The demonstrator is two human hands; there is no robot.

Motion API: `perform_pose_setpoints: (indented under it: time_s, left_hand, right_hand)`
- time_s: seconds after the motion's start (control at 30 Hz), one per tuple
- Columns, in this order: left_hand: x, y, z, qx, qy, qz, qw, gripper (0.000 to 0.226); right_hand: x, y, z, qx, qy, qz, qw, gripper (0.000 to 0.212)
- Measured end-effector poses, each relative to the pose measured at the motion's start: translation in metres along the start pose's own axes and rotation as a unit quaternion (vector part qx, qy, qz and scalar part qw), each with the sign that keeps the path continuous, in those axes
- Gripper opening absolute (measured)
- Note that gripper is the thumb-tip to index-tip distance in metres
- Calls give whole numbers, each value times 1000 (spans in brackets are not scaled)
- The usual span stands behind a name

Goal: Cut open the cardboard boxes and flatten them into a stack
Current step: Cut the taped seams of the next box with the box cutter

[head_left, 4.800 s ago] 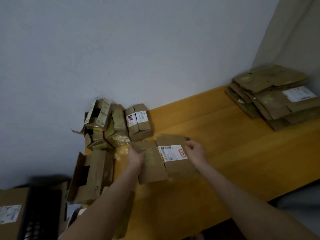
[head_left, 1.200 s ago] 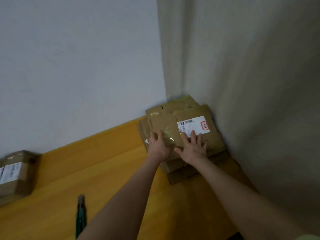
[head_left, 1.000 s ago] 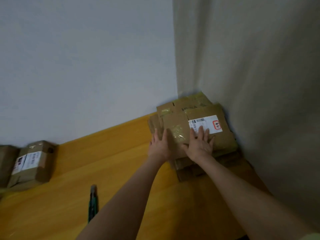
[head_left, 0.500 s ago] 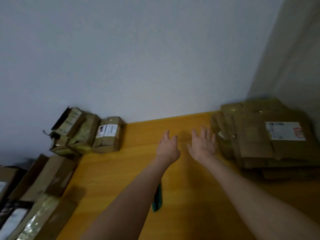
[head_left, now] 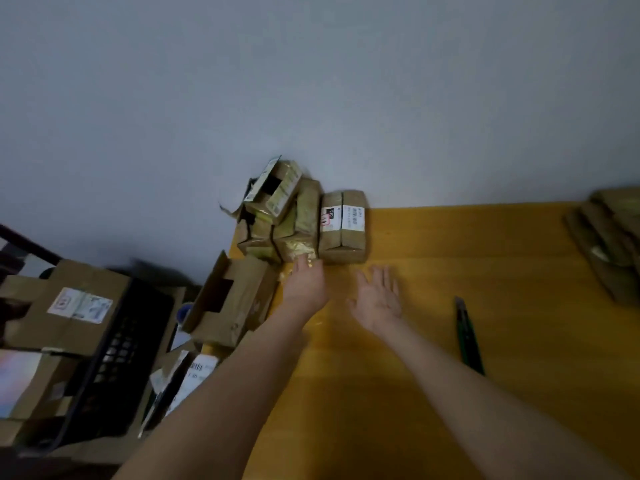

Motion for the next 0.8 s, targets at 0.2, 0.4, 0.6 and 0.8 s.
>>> perform_pose_setpoints:
  time_s: [0.2,0.4,0.6,0.8]
  left_hand:
    - [13,34,-76,65,-6,1,998,46]
    - [11,75,-121,101,-10,-11,995,39]
    - [-4,83,-116,76,-4,-62,995,30]
    - [4,51,-71,43,220,-33,974,36]
  right_hand:
    - [-39,26,-56,41,-4,-45,998,60]
    - [-83,64,-75,-29,-152,-157,975,58]
    - [-108,105,-79,-275,-465,-266,798,65]
    - [-72,82,-50,-366,-559,-108,736,64]
Point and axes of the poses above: each hand's wrist, its own y-axis away from the middle knuckle, its own x-axis out of the back of the hand, z = x × y, the point moved 5 cm from there along -y, towards the middle knuckle, and after that the axes turned 9 degrees about z, right-handed, at the moved point
